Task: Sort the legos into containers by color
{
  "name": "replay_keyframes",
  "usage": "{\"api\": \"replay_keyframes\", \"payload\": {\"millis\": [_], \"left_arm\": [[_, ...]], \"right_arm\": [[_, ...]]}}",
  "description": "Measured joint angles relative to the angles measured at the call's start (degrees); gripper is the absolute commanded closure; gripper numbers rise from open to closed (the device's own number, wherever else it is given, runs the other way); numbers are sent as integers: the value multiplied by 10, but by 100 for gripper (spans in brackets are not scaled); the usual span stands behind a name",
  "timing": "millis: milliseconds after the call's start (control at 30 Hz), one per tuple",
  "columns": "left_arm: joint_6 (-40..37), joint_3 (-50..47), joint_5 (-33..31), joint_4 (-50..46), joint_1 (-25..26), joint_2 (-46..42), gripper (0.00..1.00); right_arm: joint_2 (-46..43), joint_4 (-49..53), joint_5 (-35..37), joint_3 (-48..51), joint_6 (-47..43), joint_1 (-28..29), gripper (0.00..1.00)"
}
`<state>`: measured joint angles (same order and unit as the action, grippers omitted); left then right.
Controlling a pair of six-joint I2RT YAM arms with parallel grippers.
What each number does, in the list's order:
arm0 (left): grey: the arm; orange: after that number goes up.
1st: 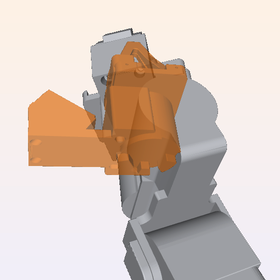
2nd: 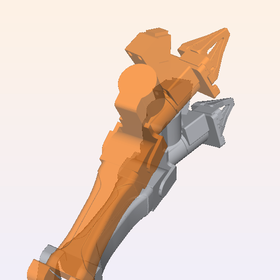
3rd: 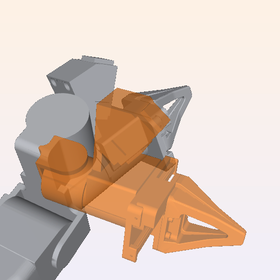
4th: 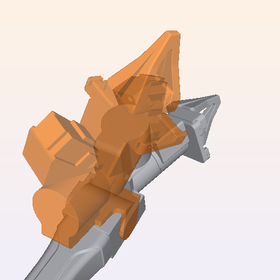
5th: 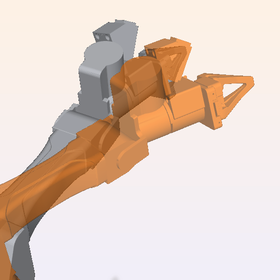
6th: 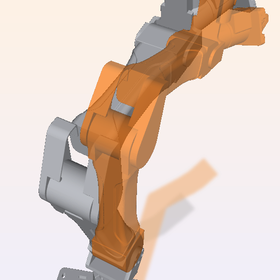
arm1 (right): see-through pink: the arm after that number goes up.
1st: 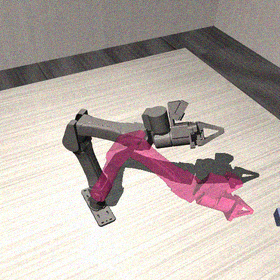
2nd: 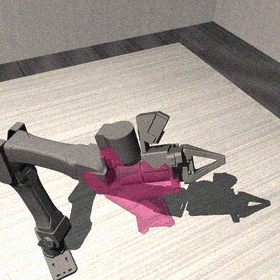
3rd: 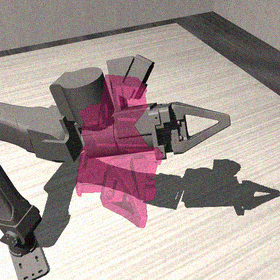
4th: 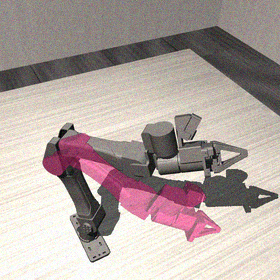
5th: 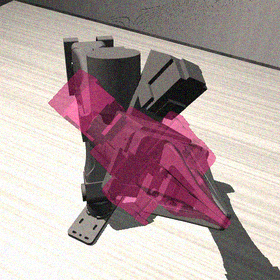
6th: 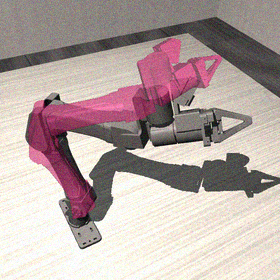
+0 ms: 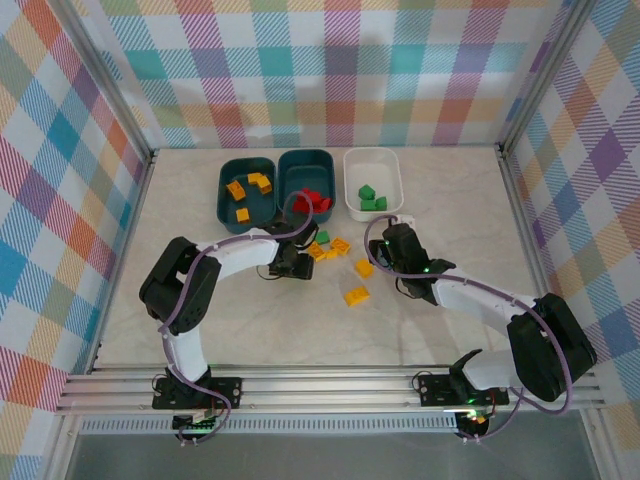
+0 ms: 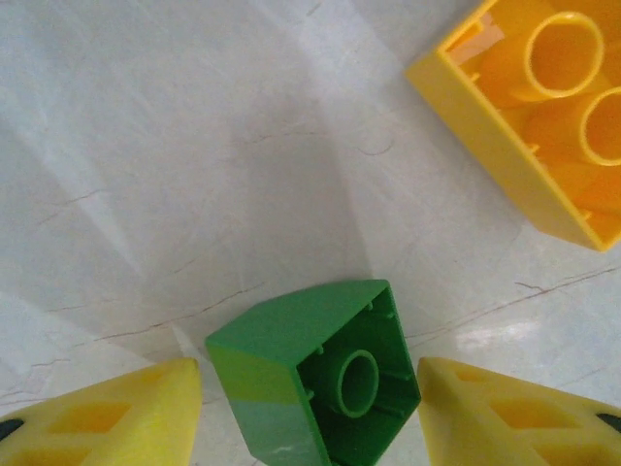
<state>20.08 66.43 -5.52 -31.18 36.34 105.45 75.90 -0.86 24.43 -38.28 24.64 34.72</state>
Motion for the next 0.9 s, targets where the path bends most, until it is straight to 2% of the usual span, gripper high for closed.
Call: {"api": "replay_keyframes", "payload": {"millis": [200, 333, 567, 733, 900], "left_arm": [[0, 14, -10, -6, 0, 16, 46], [0, 14, -13, -11, -1, 15, 54], [0, 30, -3, -24, 0, 0, 56], [0, 149, 24, -50, 0, 0, 58], [0, 330, 70, -45, 0, 75, 60]], "right_arm": [[0, 0, 0, 0, 0, 0, 32], [0, 0, 0, 0, 0, 0, 32], [0, 1, 6, 0, 6, 0, 32], [-34, 10, 28, 24, 61, -29, 32], [-82, 29, 37, 52, 108, -89, 31]]}}
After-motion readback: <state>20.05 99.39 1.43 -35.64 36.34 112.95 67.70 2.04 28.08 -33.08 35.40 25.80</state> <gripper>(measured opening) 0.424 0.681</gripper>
